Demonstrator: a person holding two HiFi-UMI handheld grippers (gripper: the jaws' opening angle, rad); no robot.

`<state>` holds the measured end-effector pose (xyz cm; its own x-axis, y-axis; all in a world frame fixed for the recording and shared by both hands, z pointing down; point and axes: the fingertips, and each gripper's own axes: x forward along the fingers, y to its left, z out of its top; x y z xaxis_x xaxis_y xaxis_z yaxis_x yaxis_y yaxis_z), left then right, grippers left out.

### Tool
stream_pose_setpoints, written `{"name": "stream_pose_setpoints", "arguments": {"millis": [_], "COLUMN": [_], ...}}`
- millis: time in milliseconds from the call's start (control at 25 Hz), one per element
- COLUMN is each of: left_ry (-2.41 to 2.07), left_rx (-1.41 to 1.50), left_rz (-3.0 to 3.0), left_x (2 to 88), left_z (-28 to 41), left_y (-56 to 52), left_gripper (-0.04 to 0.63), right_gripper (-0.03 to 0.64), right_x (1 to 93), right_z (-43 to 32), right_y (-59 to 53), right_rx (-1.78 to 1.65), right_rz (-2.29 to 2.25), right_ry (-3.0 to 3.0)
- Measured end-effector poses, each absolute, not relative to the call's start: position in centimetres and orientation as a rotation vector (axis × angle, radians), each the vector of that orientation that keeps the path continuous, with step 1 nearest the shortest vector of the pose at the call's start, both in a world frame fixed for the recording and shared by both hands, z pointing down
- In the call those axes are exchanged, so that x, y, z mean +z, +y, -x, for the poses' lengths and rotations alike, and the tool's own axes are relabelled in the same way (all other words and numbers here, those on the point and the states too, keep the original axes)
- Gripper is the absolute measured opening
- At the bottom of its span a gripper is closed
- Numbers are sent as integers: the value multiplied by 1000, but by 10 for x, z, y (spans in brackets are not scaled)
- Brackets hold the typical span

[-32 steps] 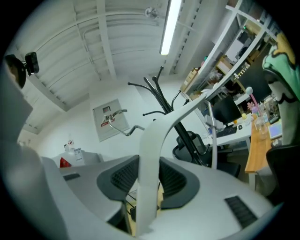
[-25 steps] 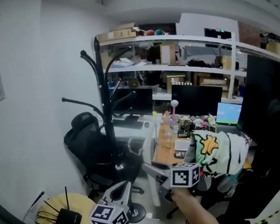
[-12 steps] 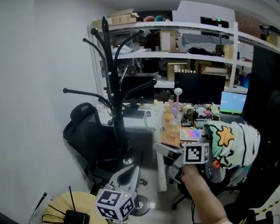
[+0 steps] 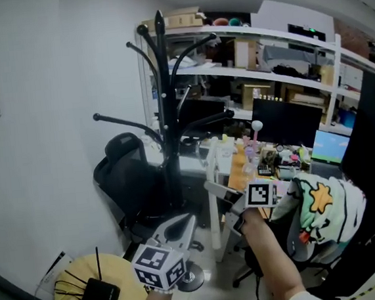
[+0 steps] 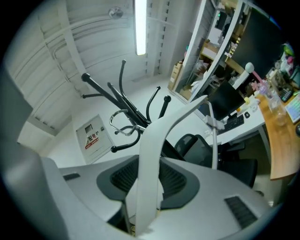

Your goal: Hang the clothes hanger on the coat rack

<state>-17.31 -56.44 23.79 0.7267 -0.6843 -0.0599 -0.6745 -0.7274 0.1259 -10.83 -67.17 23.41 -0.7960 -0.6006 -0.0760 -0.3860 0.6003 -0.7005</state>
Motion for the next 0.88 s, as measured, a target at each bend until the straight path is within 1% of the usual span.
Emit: {"name": "stream_pose_setpoints", "arguments": {"millis": [400, 880], "left_ry": [-1251, -1350], "left_rx": [-175, -153], "left_rz": [-2761, -2696], "left_x": [240, 250], "left_z": [173, 182], "left_y": [-607, -629], "left_gripper": [-2, -2], "right_gripper": [158, 158], "right_x": [254, 281], "right_z": [125, 146], "right_y": [-735, -764], "right_rx": [-1132, -1301], "right_rz": [623, 464], "right_ry": [2513, 2402]}}
